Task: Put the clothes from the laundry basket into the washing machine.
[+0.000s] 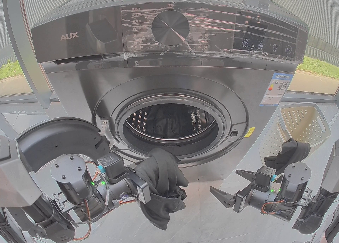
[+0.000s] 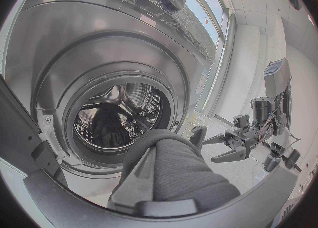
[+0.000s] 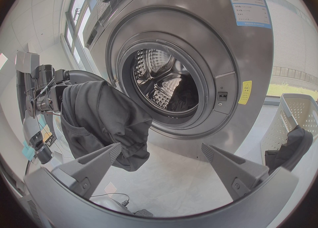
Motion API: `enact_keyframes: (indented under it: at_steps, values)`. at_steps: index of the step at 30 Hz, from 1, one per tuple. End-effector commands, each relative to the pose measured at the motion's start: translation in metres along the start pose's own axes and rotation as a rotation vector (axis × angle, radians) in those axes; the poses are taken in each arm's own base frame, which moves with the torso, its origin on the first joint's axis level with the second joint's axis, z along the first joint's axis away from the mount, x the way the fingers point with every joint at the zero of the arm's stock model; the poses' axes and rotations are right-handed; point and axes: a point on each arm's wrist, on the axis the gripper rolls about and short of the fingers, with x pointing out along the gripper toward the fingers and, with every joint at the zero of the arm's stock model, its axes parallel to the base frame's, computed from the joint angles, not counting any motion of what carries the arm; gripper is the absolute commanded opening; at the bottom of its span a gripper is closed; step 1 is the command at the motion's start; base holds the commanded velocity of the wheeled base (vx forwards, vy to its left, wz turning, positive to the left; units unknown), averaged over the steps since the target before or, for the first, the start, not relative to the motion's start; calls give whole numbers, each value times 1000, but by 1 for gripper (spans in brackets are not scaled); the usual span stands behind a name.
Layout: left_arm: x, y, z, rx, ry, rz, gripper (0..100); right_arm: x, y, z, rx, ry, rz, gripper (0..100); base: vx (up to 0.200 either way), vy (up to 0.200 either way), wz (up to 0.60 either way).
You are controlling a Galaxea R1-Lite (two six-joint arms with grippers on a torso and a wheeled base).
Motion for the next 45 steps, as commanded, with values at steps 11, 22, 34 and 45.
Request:
enact_keyframes:
  at_steps: [11,22,34,45]
  values:
    - [1,-6,-1,9,-1,-11,0,-1,0,0,-1,2,2,100,0,0,0]
    - [0,-5,-2,3,5,-10,0,-1,1,-1,-2,5,3,100,55,0,0]
    - [-2,-9,-6,9,28,-27,0,-4,7,1,-9,-5,30,100,0,0,0]
    - [62,-8,-30,16,32,-118,0,-15,15,5,-17,-29,73,100,0,0,0]
